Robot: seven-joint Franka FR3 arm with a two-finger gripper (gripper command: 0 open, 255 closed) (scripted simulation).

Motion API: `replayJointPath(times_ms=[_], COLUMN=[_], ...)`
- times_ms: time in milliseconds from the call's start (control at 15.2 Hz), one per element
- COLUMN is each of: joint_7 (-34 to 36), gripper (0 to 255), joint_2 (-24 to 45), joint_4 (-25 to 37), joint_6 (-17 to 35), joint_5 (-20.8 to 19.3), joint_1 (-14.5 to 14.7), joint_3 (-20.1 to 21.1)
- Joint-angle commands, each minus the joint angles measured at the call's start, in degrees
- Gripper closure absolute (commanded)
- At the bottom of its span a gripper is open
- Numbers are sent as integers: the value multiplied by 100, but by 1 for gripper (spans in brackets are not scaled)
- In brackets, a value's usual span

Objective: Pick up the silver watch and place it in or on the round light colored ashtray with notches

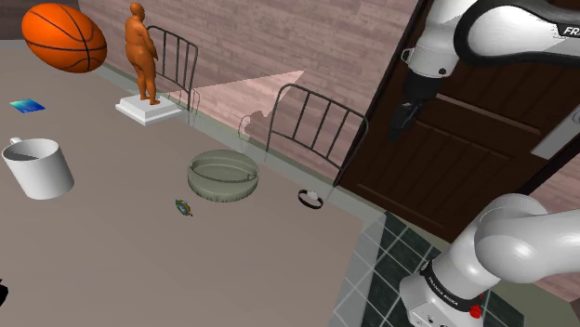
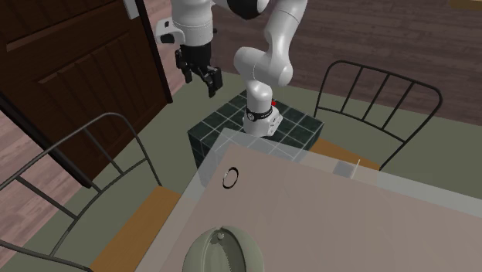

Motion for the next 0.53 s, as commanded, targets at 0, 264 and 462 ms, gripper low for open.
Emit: replayJointPath(times_ms=[0, 264, 462], joint_7=[0, 209, 374], gripper=[0, 0, 0], joint_2=[0, 308, 617], joint_4=[0, -295, -451], joint_6=[0, 679, 1198], joint_5=[0, 138, 211], joint_1=[0, 223, 379], joint_3=[0, 331, 589])
